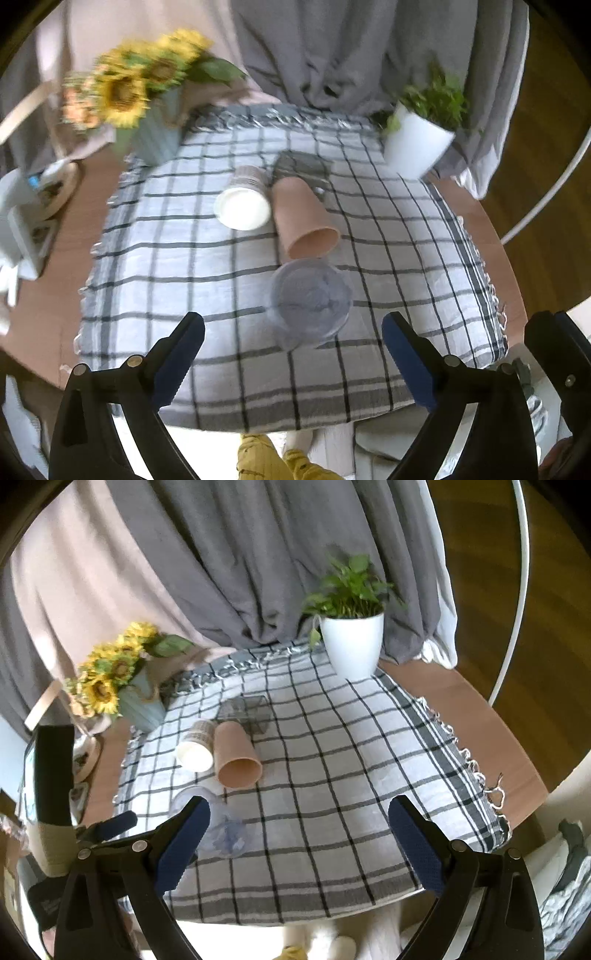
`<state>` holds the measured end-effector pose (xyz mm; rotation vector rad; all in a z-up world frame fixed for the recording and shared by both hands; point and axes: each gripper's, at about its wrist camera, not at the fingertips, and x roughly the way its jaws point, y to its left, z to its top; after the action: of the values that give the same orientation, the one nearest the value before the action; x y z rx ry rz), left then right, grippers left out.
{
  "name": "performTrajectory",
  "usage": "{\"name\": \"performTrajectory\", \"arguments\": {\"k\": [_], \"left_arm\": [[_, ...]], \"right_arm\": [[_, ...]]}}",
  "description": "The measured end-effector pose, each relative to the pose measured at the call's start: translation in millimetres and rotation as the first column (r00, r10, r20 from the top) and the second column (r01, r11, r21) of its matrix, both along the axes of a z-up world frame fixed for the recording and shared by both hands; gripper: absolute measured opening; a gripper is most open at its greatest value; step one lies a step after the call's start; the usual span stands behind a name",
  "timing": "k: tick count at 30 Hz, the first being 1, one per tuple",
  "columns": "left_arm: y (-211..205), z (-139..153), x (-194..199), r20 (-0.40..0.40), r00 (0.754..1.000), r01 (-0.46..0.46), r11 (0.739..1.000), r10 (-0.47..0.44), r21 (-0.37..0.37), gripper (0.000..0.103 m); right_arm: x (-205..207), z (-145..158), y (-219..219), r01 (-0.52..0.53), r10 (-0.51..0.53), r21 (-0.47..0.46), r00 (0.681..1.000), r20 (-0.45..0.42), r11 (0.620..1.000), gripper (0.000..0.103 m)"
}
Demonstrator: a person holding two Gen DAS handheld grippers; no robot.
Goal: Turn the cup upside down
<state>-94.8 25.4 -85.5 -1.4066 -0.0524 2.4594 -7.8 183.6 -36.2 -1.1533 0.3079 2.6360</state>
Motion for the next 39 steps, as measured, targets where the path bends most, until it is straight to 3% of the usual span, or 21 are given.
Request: {"name": "performTrajectory", "arguments": {"k": [8,12,22,39], "left_arm": [[-34.4,34.3,52.9,-0.141,0.985,-0.105,0.992,0.095,-0.066,0.102],[-48.0,44.4,74.9,-0.171,0.977,-0.139,0.989,0.128,-0.056,0.102],[-60.3,69.8,112.3,-0.276,0.951,-0.167,0.982,0.138,-0.086,0.102],[-60.8,74.3,118.4,-0.295,0.946,-0.17,0.982,0.138,-0.087,0.102]], "right_arm": [[33.7,19.9,-21.9,-0.076,0.076,-0.001,0.996,-0.041,0.997,0.097],[51.6,28.3,-30.3,-0.096,0.096,0.013,0.993,-0.07,0.995,0.097],[83.9,47.9,-45.1,-0.1,0.107,0.056,0.983,-0.146,0.993,0.097],[92.8,48.2,-50.9,-0.091,0.102,0.075,0.982,-0.16,0.993,0.097]]}}
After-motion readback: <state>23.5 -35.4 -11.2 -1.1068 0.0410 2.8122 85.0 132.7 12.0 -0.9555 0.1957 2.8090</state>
